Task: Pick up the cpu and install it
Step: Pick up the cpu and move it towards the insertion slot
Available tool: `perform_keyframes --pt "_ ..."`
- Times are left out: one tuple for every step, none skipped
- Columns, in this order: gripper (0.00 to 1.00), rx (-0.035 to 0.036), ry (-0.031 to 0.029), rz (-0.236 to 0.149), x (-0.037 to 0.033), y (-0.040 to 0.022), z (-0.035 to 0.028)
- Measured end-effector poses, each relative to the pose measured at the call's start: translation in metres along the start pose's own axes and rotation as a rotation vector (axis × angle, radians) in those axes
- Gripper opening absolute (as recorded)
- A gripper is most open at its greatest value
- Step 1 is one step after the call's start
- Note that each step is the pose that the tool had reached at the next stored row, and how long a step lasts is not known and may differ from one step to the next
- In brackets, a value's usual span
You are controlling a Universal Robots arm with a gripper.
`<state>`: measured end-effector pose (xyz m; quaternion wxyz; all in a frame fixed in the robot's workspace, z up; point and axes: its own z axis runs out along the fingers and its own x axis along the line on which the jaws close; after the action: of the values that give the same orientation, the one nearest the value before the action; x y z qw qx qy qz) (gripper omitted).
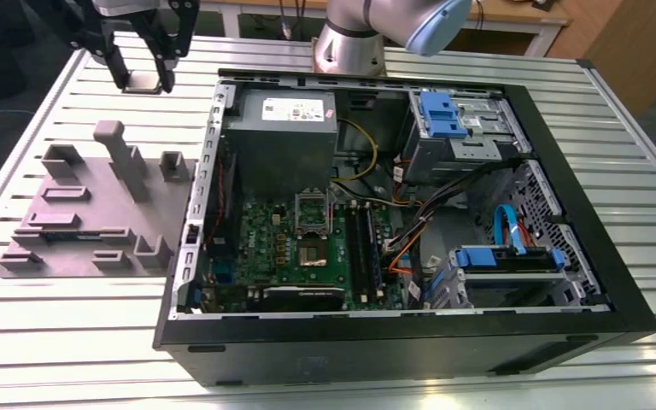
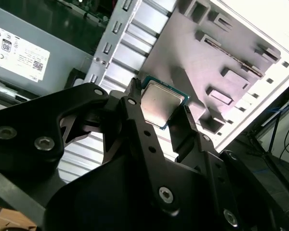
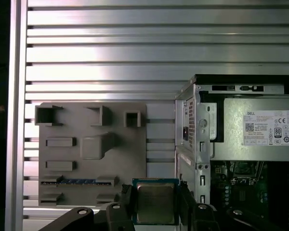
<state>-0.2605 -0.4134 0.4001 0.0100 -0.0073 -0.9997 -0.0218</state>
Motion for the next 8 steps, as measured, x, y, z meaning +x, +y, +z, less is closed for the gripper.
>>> perform_keyframes --pt "0.47 0.0 0.0 0.0 -0.0038 0.0001 -0.0001" --pt "0.47 0.0 -0.0001 0.0 -0.0077 0.0001 -0.0001" --pt "0.47 0.0 0.0 0.0 -0.0122 0.0002 -0.0001" --pt "0.47 0.0 0.0 0.0 -0.0167 0.0002 -0.0002" --pt "0.47 0.0 0.0 0.0 -0.0212 0.0003 -0.0002" --pt "0.47 0.0 0.0 0.0 -0.0257 0.0004 -0.0002" --pt "0.47 0.0001 0.0001 0.0 -0.0302 0.0005 -0.0003" --pt "0.47 0.0 0.0002 0.0 -0.0347 0.0005 -0.0003"
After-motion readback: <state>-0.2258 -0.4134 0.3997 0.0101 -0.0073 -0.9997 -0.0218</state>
